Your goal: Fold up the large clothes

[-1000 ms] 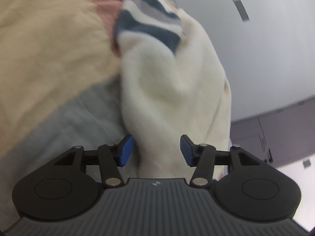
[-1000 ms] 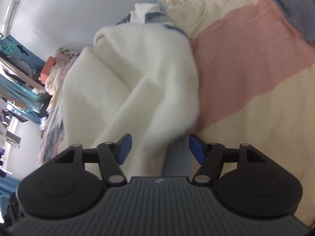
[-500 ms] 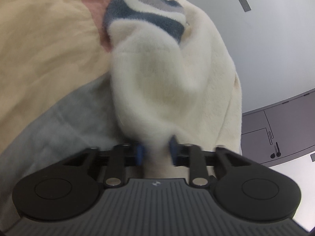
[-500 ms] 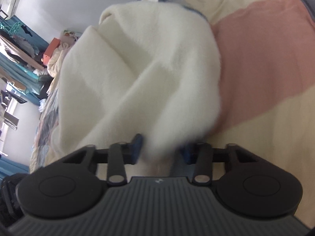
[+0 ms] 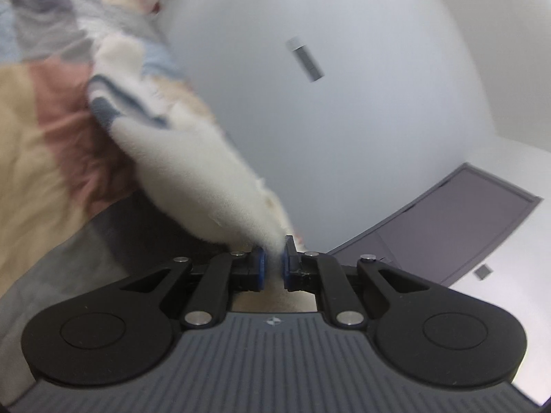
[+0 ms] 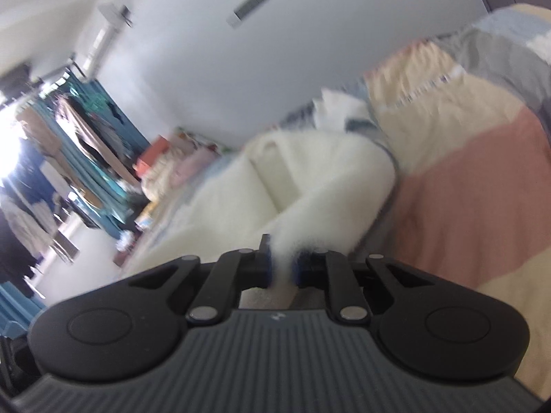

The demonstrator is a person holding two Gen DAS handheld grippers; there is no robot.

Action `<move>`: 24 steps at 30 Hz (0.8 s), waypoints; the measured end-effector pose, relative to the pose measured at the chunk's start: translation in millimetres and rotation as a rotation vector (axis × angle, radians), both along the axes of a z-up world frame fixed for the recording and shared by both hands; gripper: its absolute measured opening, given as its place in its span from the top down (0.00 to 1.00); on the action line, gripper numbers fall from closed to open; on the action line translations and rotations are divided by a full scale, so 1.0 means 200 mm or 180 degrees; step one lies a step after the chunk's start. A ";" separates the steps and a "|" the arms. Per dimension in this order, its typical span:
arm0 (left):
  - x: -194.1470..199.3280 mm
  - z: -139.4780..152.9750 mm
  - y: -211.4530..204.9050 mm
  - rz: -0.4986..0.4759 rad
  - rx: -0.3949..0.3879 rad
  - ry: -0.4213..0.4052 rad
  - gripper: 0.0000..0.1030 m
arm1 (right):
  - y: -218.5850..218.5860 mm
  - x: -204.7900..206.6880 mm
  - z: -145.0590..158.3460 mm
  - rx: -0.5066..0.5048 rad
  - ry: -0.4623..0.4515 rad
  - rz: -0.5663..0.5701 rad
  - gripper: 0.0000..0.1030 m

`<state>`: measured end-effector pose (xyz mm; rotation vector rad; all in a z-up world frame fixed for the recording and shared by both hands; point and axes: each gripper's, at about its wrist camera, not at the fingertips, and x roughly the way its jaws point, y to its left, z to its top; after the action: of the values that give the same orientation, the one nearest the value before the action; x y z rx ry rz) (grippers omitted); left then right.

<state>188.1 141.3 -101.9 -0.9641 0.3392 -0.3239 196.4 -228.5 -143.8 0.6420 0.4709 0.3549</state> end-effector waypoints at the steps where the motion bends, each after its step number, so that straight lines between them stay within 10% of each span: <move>1: -0.03 0.05 0.00 0.0008 -0.0012 -0.0065 0.90 | -0.02 -0.02 0.06 0.0048 -0.0092 0.0029 0.86; 24: -0.54 1.89 0.01 0.0329 0.0279 -0.1744 0.89 | 0.02 -0.27 1.73 -0.0116 -0.2018 0.0416 0.86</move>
<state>81.0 143.1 276.8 -0.7673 -0.1946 -0.4587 141.9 -225.0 202.0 0.4317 -0.0884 0.6439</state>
